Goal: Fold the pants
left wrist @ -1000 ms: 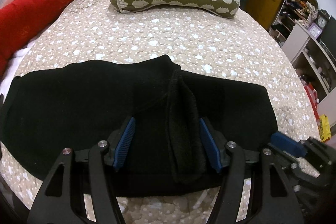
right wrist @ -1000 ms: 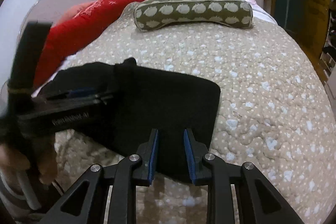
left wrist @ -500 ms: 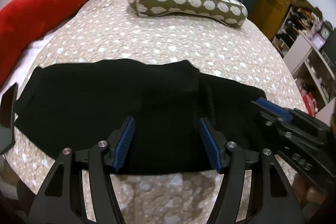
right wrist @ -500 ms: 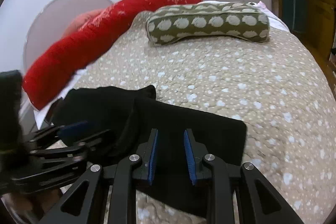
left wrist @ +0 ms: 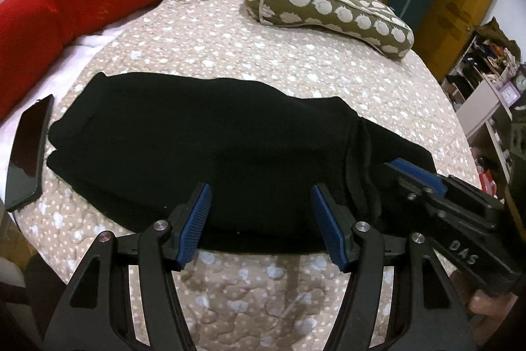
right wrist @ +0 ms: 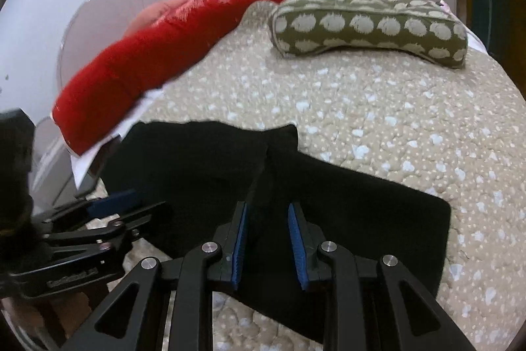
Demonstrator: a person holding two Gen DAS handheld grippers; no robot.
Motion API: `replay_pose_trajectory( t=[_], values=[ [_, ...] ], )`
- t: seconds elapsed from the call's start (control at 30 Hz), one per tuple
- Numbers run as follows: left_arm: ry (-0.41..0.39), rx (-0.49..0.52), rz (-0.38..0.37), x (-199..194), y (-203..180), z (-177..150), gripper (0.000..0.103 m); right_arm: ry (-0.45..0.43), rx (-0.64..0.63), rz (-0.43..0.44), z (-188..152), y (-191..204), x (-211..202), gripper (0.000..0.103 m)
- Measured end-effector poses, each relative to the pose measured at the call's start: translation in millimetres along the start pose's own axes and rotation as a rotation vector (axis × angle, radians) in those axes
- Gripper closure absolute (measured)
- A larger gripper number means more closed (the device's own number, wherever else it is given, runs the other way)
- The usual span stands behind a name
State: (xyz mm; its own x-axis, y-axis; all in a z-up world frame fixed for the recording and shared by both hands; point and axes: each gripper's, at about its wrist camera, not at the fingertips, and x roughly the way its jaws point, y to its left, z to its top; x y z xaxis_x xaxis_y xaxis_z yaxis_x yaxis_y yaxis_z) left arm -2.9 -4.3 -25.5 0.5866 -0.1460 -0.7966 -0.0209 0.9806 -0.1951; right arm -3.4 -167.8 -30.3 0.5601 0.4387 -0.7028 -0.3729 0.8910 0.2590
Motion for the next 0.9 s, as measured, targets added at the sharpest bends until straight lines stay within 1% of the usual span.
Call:
replay_pose_trajectory(
  t=[0.07, 0.13, 0.2, 0.33, 0.43, 0.67, 0.73, 0.8, 0.9],
  values=[
    [-0.007, 0.0, 0.005, -2.8, 1.1, -0.3, 0.04, 0.006, 0.011, -0.005, -1.7, -2.3, 3.0, 0.077],
    [-0.013, -0.002, 0.007, -6.0, 2.5, -0.7, 0.04, 0.061, 0.011, -0.007, -5.8, -2.5, 19.8, 0.075],
    [-0.017, -0.001, 0.012, -9.3, 4.0, -1.1, 0.04, 0.043, -0.003, -0.013, -6.9, 0.2, 22.1, 0.074],
    [-0.027, -0.011, 0.03, -15.1, 10.0, -1.7, 0.04, 0.045, 0.006, 0.013, 0.9, 5.0, 15.4, 0.072],
    [-0.031, -0.024, 0.033, -18.7, 14.9, -2.4, 0.04, 0.027, -0.023, 0.013, 2.7, 13.7, 10.5, 0.072],
    [-0.034, -0.05, 0.022, -26.2, 28.9, -6.6, 0.04, 0.058, -0.022, 0.022, 2.8, 20.9, 24.9, 0.071],
    [-0.029, -0.08, 0.003, -27.8, 39.8, -9.0, 0.04, 0.04, -0.019, 0.042, 6.3, 23.7, 20.2, 0.072],
    [-0.022, -0.139, -0.017, -29.4, 55.4, -12.4, 0.04, 0.016, -0.026, 0.072, 9.7, 26.9, 14.2, 0.071],
    [-0.038, -0.244, 0.004, -32.3, 80.4, -17.9, 0.039, -0.023, -0.072, 0.105, 16.0, 36.6, 11.7, 0.058]
  ],
)
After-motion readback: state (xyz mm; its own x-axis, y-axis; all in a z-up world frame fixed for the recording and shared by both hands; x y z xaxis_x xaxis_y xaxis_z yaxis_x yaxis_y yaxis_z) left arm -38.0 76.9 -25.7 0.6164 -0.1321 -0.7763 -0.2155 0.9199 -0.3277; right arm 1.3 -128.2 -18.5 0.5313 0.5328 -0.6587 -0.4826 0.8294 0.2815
